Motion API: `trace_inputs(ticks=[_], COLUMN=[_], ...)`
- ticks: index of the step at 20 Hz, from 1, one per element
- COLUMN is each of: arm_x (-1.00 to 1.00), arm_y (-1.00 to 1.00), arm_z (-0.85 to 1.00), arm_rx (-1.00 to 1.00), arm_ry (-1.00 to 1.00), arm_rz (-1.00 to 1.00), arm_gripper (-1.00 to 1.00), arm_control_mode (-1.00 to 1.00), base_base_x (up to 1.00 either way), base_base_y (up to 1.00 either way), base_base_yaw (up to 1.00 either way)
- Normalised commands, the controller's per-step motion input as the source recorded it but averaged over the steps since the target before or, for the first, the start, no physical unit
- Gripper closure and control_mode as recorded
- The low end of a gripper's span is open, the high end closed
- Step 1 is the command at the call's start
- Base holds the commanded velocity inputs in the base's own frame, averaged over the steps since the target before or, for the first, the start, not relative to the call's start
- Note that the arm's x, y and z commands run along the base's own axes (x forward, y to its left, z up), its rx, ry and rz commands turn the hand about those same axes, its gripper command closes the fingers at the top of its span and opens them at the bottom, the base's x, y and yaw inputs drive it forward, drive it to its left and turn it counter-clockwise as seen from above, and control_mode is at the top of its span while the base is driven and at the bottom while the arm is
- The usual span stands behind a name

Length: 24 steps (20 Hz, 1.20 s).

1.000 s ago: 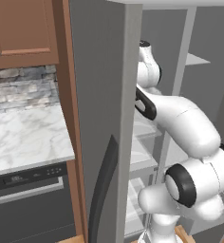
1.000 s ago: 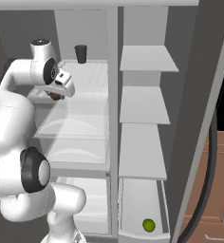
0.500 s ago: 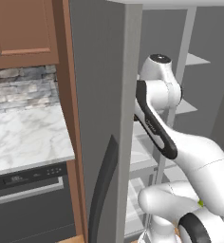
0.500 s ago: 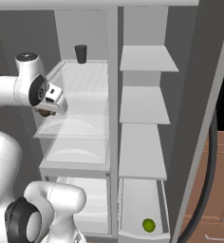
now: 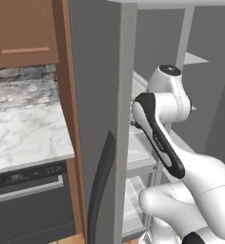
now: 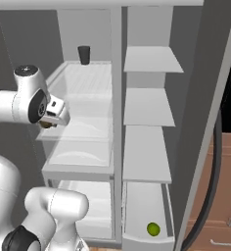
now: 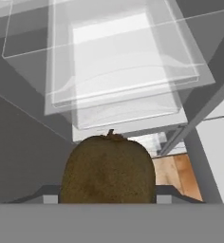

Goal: Take the kiwi and lime from the fridge shelf and place them in the freezer drawer to begin freezing them.

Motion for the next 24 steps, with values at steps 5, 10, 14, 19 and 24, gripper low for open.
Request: trace_inputs(ticks=[5, 10, 14, 19, 24], arm_x=[0.0, 0.0, 0.0, 0.0, -0.06], arm_y=[0.0, 0.0, 0.0, 0.0, -0.48], arm_z=[0.0, 0.0, 0.0, 0.0, 0.0], arm_rx=[0.0, 0.0, 0.0, 0.0, 0.0], arm_ry=[0.0, 0.0, 0.0, 0.0, 0.11], arm_rz=[0.0, 0.0, 0.0, 0.0, -0.15], arm_gripper=[1.0, 1.0, 1.0, 1.0, 1.0], arm_control_mode=[1.0, 1.0, 1.0, 1.0, -1.0], base_base_x=[-0.73, -0.69, -0.41, -0.29, -0.11], base_base_y=[-0.05, -0.16, -0.33, -0.61, -0.29], base_base_yaw=[-0.02, -0.15, -0.27, -0.27, -0.1])
